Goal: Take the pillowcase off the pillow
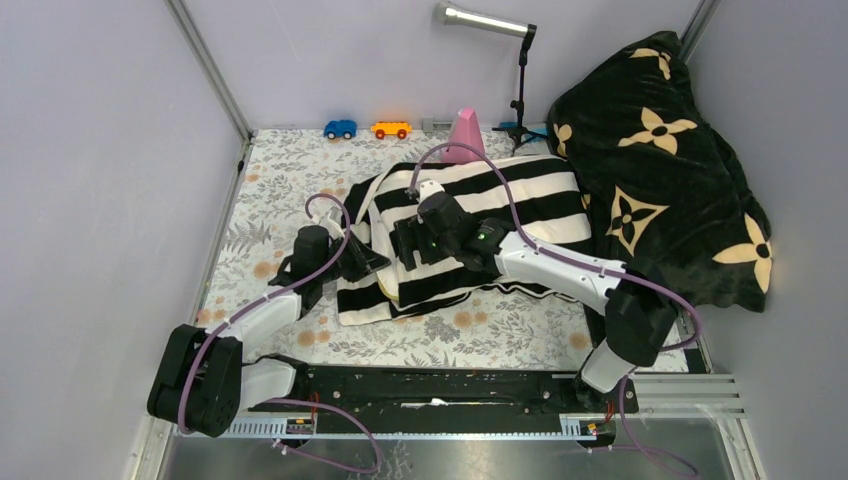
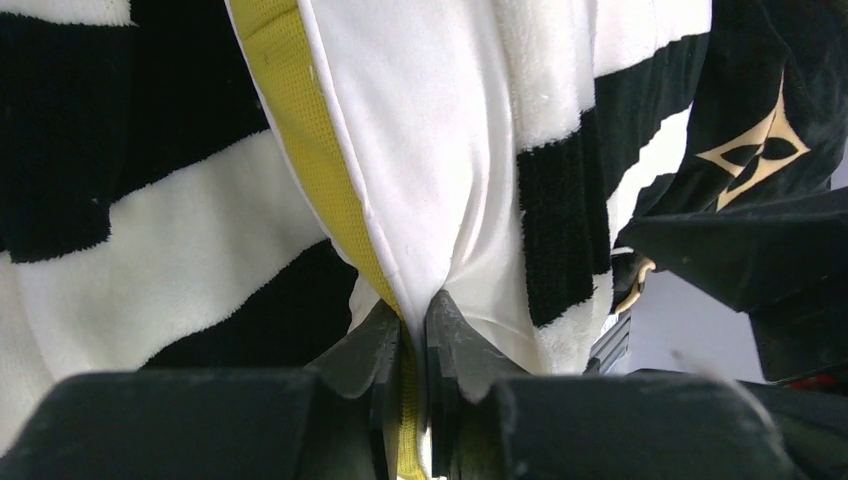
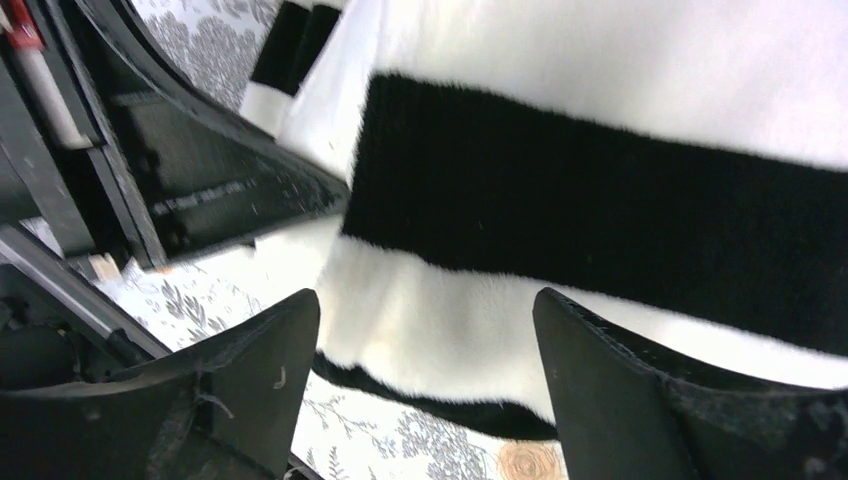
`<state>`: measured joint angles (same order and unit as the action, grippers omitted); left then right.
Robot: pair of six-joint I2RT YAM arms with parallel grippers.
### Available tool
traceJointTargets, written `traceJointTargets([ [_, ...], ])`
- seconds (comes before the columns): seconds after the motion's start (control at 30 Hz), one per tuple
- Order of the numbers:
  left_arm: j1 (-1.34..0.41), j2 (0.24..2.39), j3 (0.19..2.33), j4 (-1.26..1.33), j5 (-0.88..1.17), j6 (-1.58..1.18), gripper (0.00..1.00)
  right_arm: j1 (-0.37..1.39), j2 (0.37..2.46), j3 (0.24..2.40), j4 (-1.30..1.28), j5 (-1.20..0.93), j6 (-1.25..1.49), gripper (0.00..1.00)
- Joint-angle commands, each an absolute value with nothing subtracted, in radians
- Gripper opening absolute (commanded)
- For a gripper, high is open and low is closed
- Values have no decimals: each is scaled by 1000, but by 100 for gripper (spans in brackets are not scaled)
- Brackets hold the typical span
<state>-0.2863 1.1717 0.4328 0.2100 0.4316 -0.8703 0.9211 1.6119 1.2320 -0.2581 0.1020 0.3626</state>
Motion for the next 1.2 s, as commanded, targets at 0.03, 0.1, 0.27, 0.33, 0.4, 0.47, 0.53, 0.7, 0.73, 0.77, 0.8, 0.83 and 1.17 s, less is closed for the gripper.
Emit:
traceJointTargets([
  [0.03,-296,1120,462,242,446,-855,1,928,1688,1358,-314,131,347,76],
  [0.1,-298,1101,460,242,450,-851,1,928,1686,1346,-307,139,347,74],
  [0.27,-310,1068,470,231,472,-836,1,928,1685,1336,-303,129,343,74],
  [0.33,-319,1058,478,225,474,-830,1,928,1696,1347,-317,119,333,74],
  [0.4,-323,1050,486,214,471,-828,1,929,1716,1375,-358,130,322,72],
  [0.47,-324,1041,495,199,468,-825,0,930,1723,1387,-390,169,314,65],
  [0.53,-325,1024,504,164,450,-817,0,928,1713,1372,-407,230,309,55],
  [0.7,-324,949,571,-40,303,-754,0,917,1666,1300,-428,411,305,40],
  [0.73,-324,930,593,-89,266,-742,0,904,1657,1281,-430,431,306,38],
  [0.77,-324,909,611,-134,235,-731,0,886,1652,1264,-433,442,310,35],
  [0.8,-324,886,629,-168,211,-724,0,864,1644,1242,-434,440,315,34],
  [0.83,-324,861,644,-199,190,-718,0,838,1639,1221,-435,434,322,33],
  [1.17,-323,724,732,-309,118,-685,0,722,1511,1110,-405,379,325,46],
])
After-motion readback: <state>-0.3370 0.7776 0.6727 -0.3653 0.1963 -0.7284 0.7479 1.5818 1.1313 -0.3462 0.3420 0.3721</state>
